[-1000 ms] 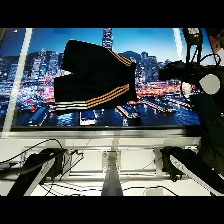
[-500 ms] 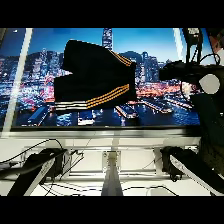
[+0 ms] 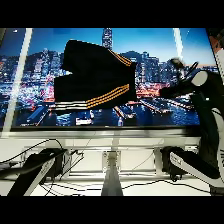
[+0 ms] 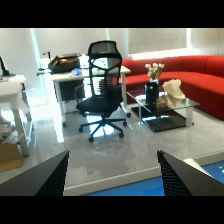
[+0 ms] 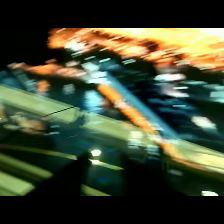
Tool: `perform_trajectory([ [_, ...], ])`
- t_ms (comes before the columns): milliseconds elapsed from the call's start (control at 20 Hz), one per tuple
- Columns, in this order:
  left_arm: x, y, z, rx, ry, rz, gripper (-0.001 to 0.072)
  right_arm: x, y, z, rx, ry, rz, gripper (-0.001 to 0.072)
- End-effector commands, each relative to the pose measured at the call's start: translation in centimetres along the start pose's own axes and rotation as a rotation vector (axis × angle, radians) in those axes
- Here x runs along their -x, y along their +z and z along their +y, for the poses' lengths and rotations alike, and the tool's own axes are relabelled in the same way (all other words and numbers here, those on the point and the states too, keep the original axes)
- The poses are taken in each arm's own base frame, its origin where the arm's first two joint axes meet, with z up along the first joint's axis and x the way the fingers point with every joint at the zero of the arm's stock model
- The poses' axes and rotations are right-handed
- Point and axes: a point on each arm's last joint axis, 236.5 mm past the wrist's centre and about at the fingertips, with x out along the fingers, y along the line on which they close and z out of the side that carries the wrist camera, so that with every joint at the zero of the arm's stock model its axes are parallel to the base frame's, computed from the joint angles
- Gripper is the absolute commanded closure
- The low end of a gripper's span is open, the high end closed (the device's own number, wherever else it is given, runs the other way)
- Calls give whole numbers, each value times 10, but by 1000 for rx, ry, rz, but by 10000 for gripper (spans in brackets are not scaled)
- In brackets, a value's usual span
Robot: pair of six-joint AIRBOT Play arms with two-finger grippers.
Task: Fold the clothes and pants, and hang the long-sleeved shirts on hangers.
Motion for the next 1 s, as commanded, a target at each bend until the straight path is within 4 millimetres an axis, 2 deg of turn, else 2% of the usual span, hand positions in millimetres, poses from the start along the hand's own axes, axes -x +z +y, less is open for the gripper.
perform_trajectory([
  [0,0,0,-1,2,-2,1,96,-45,10,49,-253,352,-67,147],
  [100,0,-1,-1,52,-4,5,97,-65,13,53,-361,420,-37,147],
  [150,0,-5,0,77,1,15,126,-75,14,54,-405,447,-20,147],
  [250,0,-26,3,109,17,100,564,-92,17,49,-474,461,-11,147],
  [300,1,-48,5,88,26,188,610,-99,17,45,-491,452,-10,147],
  [350,5,-77,7,81,35,303,610,-104,17,40,-503,439,-10,147],
  [450,28,-153,24,114,117,617,610,-109,20,34,-515,420,-24,147],
  [550,71,-232,54,112,271,950,589,-110,28,28,-517,403,-51,148],
  [600,97,-269,67,52,313,1112,574,-110,34,25,-517,392,-69,149],
  [700,149,-335,78,59,346,1378,574,-108,43,21,-512,386,-90,150],
  [750,179,-364,73,122,343,1508,574,-108,44,24,-510,396,-80,151],
  [850,221,-405,52,318,327,1655,574,-109,41,32,-496,414,-54,165],
  [950,245,-433,28,529,317,1703,574,-114,41,41,-469,406,-51,167],
])
